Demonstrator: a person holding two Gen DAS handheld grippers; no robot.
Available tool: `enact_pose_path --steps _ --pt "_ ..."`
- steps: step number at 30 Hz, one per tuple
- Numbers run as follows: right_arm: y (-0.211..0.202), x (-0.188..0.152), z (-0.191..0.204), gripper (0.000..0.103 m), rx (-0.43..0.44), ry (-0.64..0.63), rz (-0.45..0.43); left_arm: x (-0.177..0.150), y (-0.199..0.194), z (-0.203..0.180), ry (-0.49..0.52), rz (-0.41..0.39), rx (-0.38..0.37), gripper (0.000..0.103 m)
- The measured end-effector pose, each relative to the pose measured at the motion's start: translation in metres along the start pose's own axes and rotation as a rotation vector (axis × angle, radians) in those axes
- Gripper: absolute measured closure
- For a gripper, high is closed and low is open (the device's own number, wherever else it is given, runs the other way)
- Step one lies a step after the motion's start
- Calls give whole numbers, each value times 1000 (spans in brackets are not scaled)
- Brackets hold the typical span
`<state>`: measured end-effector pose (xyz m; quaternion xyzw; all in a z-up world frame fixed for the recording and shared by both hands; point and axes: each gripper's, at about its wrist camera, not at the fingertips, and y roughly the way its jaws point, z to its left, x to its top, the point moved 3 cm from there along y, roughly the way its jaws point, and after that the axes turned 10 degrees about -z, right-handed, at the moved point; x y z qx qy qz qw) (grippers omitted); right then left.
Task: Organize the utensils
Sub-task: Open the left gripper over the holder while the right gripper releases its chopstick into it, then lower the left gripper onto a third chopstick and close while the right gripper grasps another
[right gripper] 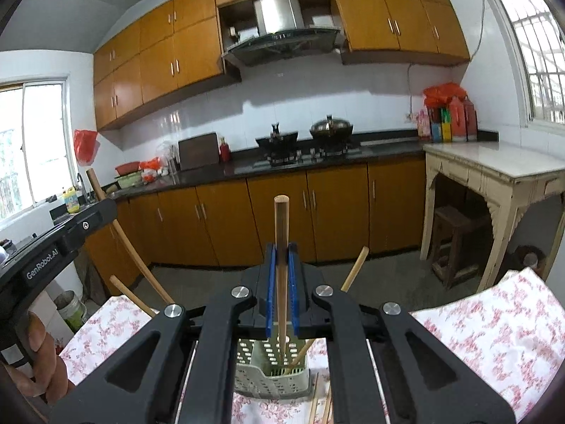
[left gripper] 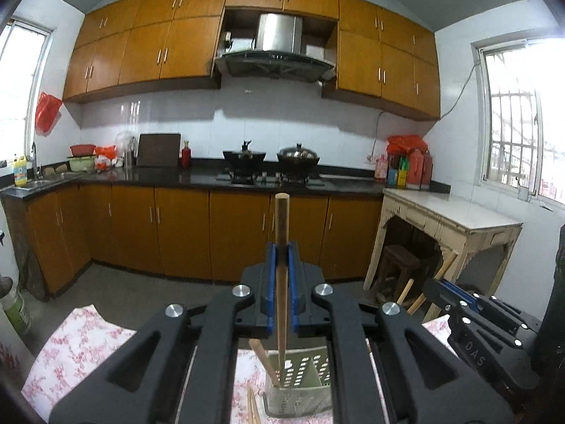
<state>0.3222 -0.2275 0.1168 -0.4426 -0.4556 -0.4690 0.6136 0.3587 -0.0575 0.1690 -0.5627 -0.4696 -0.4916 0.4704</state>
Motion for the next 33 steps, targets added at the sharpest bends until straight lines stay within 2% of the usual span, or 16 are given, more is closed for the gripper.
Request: enact_pose_path --steps 5,7,8,9,10,11,19,25,29,31,33 --pt "9 -10 -1 95 -7 -1 53 -13 11 9 3 52 -1 95" --pt "9 -13 -2 94 -15 5 66 -15 12 12 -1 65 7 90" --pt "8 -13 -3 87 -20 6 70 -14 11 14 -3 65 10 87" --pt "6 -12 -4 75 -32 5 68 -12 8 16 -2 61 18 76" --pt "4 -11 -4 68 -40 6 62 -11 5 19 -1 55 25 67" --pt "2 -9 -5 61 -46 5 53 -9 2 22 -1 50 28 65" --pt "-29 11 -2 61 -67 -22 0 4 -35 44 -16 28 57 57" --pt "-76 4 -16 61 -92 -22 -4 -8 -88 72 -21 30 81 47" --pt "-97 -22 -37 61 -135 -19 27 -46 -118 96 -7 94 121 41" --pt "-99 -49 -50 61 -176 -24 81 -72 -122 106 -5 153 136 35" --pt "-92 -75 -61 61 -182 -6 151 -103 -121 114 -2 219 145 34"
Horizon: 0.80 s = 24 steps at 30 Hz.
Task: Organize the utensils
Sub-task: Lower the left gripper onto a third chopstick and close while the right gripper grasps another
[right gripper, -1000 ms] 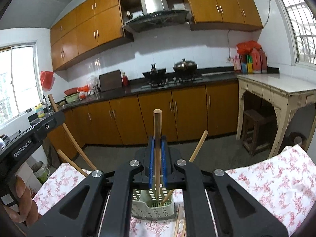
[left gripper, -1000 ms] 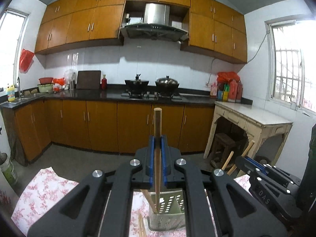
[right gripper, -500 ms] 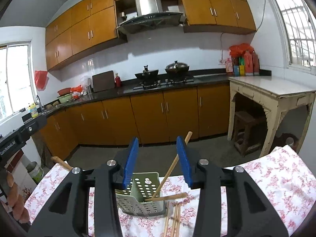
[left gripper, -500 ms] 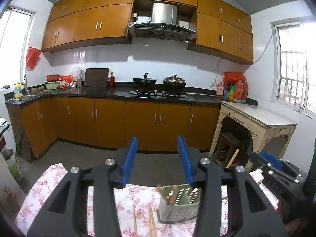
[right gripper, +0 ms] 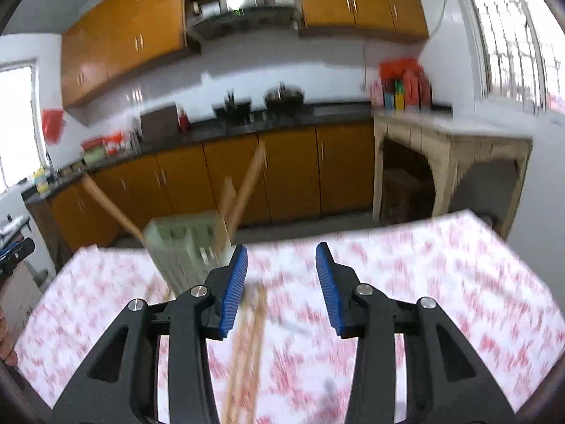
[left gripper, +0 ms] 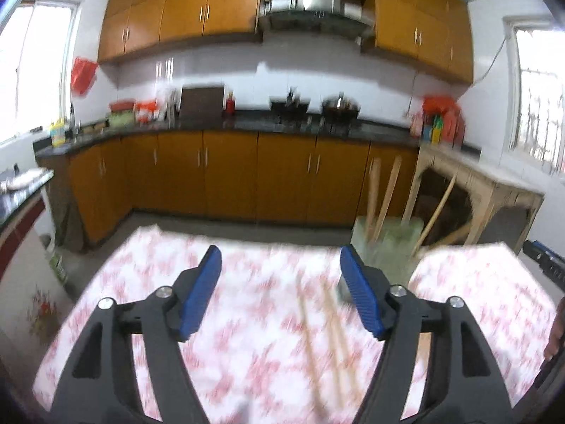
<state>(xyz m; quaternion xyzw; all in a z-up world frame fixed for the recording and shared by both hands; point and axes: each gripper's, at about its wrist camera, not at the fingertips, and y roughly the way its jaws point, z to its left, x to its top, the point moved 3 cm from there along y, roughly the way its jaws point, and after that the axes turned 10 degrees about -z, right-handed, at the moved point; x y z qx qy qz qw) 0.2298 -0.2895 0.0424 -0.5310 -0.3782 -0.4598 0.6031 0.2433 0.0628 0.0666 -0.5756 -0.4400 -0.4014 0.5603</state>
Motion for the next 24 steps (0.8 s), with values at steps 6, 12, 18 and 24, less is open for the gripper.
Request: enact_pose_path --steps 6,12,18,24 --pt "40 -77 4 69 34 35 221 -70 34 10 26 180 48 34" --pt "60 -122 26 80 88 21 360 -106 43 8 44 259 32 34" --pt "63 -147 31 84 93 -22 403 -120 48 1 40 300 10 41" --pt "64 -152 31 85 80 -54 409 -126 54 -5 36 332 -11 46"
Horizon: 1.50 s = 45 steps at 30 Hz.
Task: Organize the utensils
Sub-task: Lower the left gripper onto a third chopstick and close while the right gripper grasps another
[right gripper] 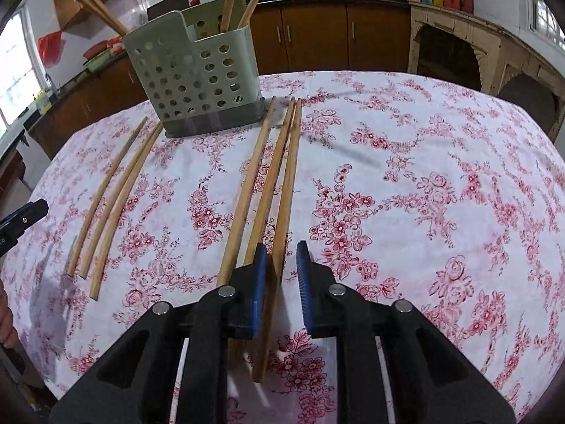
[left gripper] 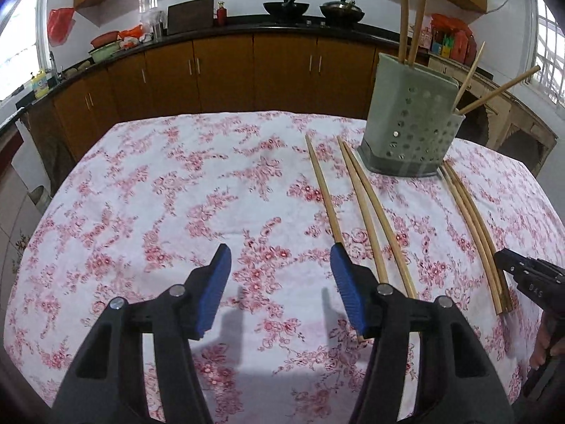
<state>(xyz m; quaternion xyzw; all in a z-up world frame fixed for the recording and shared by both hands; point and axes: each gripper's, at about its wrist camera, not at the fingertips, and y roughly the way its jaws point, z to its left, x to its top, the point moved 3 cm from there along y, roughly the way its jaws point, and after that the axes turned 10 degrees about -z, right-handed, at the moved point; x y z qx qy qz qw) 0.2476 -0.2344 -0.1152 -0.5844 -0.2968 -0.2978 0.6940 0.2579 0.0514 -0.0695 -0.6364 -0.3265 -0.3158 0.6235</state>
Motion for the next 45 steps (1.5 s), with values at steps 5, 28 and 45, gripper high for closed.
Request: enact_pose_path --steps 5,28,45 --pt "1 -2 2 95 -46 -53 -16 -2 4 -9 5 15 -20 50" --pt "4 8 -48 95 -161 45 -32 -19 45 -47 110 117 16 93" --pt "11 15 -56 95 -168 59 -37 -10 51 8 26 113 12 89"
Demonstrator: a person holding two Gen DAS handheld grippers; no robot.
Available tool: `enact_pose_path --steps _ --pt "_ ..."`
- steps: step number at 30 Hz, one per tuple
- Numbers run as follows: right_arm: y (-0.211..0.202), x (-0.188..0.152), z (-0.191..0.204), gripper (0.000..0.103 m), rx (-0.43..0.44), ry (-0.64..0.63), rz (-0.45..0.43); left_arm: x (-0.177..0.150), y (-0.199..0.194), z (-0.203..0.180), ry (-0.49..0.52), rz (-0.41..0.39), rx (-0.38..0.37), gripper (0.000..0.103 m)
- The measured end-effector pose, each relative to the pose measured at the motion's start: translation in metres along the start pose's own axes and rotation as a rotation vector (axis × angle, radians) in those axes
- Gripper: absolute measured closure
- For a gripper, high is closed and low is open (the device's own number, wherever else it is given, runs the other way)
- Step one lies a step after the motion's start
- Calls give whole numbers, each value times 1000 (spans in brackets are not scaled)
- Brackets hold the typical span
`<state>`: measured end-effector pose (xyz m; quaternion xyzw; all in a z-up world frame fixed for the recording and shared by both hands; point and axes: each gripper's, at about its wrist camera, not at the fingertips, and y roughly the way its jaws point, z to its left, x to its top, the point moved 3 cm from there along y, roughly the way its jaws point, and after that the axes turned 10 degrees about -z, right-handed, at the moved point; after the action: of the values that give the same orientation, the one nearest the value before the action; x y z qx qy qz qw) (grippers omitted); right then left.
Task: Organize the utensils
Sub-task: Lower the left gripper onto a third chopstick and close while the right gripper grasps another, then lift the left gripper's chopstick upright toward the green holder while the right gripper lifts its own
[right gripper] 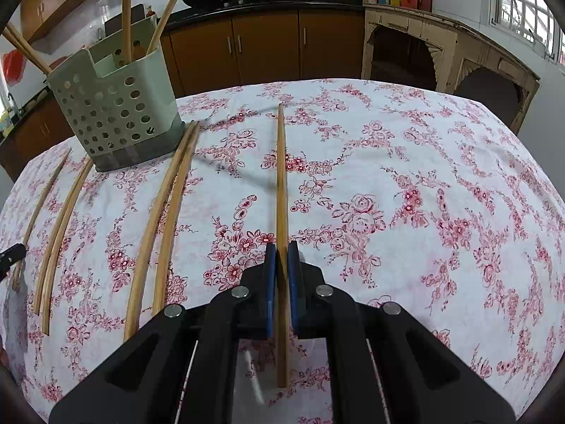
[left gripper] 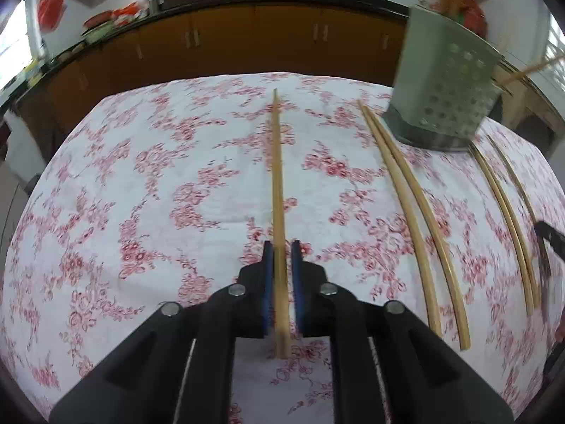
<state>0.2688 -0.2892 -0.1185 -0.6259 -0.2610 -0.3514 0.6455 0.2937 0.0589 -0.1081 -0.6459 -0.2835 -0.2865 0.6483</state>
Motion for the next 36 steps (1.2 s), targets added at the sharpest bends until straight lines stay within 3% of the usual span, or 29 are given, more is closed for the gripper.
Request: enact_pose_path --steps 3,16,36 --pt "0 -1 -1 95 2 4 0 -3 -2 -5 48 -16 10 88" --pt "-1 -1 2 95 -15 -18 0 -5 -2 1 10 -14 23 75" --pt "-4 -4 -1 95 -4 -7 2 -7 -5 2 30 -13 29 74"
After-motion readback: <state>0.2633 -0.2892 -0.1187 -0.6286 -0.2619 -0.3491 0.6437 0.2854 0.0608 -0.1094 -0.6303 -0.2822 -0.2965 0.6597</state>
